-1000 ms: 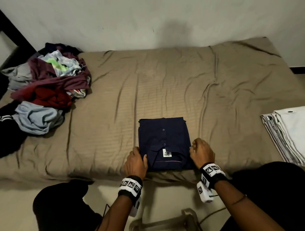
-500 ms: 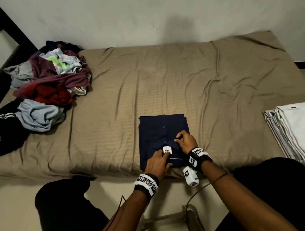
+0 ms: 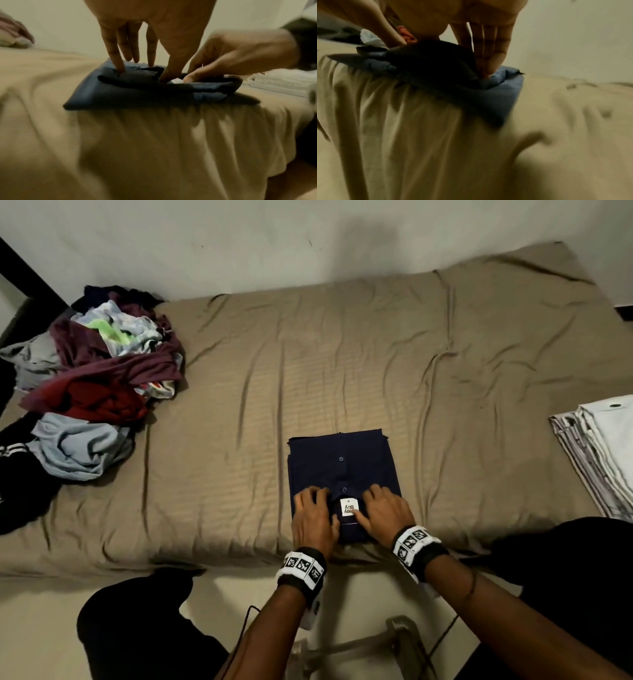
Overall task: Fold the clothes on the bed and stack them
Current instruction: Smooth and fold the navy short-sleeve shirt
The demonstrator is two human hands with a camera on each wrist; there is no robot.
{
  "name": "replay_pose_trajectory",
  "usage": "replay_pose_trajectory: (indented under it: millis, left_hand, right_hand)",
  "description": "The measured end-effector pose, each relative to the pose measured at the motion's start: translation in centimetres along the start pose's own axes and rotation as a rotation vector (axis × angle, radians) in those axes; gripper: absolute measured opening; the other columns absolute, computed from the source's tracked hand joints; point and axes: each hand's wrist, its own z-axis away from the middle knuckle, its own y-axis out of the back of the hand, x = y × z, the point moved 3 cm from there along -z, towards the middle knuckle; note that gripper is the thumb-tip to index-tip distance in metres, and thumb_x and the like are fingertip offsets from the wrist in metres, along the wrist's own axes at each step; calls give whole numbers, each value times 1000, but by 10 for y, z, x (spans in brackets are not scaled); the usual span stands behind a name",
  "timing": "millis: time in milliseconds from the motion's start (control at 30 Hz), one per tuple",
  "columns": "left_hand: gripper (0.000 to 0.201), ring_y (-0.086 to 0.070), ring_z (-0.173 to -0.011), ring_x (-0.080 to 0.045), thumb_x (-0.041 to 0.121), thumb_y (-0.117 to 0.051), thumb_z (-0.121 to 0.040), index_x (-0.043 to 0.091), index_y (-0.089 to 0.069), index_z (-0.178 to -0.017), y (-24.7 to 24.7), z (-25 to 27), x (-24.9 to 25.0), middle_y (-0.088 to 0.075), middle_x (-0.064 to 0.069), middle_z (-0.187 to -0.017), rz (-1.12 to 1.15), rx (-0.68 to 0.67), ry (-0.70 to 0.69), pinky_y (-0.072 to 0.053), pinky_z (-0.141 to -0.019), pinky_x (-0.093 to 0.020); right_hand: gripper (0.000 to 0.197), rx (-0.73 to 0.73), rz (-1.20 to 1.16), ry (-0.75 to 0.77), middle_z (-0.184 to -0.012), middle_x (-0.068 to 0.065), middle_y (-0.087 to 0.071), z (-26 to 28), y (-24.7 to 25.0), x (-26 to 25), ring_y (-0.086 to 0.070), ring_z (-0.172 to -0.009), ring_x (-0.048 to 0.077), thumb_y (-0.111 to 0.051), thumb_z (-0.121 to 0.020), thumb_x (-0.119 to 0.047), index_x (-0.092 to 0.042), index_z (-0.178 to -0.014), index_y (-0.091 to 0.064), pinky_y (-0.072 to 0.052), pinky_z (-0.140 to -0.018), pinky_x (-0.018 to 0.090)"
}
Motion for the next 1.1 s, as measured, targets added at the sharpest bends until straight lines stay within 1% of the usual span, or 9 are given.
replay_pose_trajectory:
  millis: [100,167,367,433,500,600,800,933,1100]
  left_hand:
    - [65,-59,-122,-35,17,-80,-73,4,-60,-133,-13,-15,1,-60,-19,-137,-239,-149,-29,-57,-86,-43]
    - [52,-53,-134,-35,10,-42,-96,-5,-45,-146,-21,-17,1,-49,-24,-150,-246,-168,-36,-54,-93,-45]
    - [54,-75,-93,-37,6,-30,-81,-10,-72,-111,-43,-10,-11,-73,-29,-106,-362,-260,-36,-62,-71,-42]
    - [52,-74,-95,-39,8,-32,-82,-11,-72,-109,-44,-7,-13,-72,-30,-105,-370,-229,-22,-62,-74,-44]
    - [51,-74,-96,-37,21,-36,-88,-7,-76,-101,-36,1,-15,-73,-28,-105,-350,-201,5,-62,-75,-43]
    - [50,-72,-93,-37,38,-43,-96,4,-77,-83,-7,12,-19,-73,-22,-106,-186,-84,55,-60,-73,-41]
    - [43,-56,-106,-42,40,-63,-96,2,-61,-116,8,2,-45,-61,-22,-114,153,54,452,-46,-89,-47]
    - [56,-52,-115,-45,51,-56,-98,-2,-55,-119,4,-18,-42,-56,-25,-123,281,19,596,-41,-98,-46]
    - [64,-63,-105,-39,66,-42,-98,7,-58,-116,-1,-39,-50,-67,-15,-116,486,-122,721,-44,-80,-37]
  right_hand:
    - [35,-104,179,10,-62,7,-58,-12,3,-7,-57,-48,24,-93,-40,-19,-12,-61,-65,-39,-38,28]
    - [34,-120,172,-5,-54,7,-56,-15,3,-4,-54,-40,23,-92,-34,-12,-11,-52,-63,-36,-35,23]
    - [48,-103,99,24,-40,5,-49,0,10,0,-47,-28,18,-95,-14,-18,-8,-41,-56,-32,-30,21]
    - [50,-60,79,-17,-41,4,-52,5,16,4,-51,-30,20,-99,-34,-38,-11,-43,-57,-34,-31,23]
    - [54,40,40,-100,-50,5,-58,9,23,12,-58,-40,26,-72,-79,-60,-15,-51,-60,-36,-38,27]
    - [57,136,-141,-346,-80,10,-65,13,34,35,-64,-75,33,-39,-100,-60,-13,-77,-64,-47,-56,36]
    - [54,-12,-634,-614,-131,18,-54,4,-3,63,-51,-122,37,-65,-94,-38,-4,-133,-51,-42,-104,45]
    - [53,-15,-814,-784,-129,18,-60,-9,-1,63,-58,-117,35,-71,-92,-32,-5,-133,-51,-44,-97,35]
    - [60,-197,-1035,-837,-113,1,-72,-30,-15,77,-67,-105,27,-70,-73,-64,-19,-112,-67,-52,-96,39]
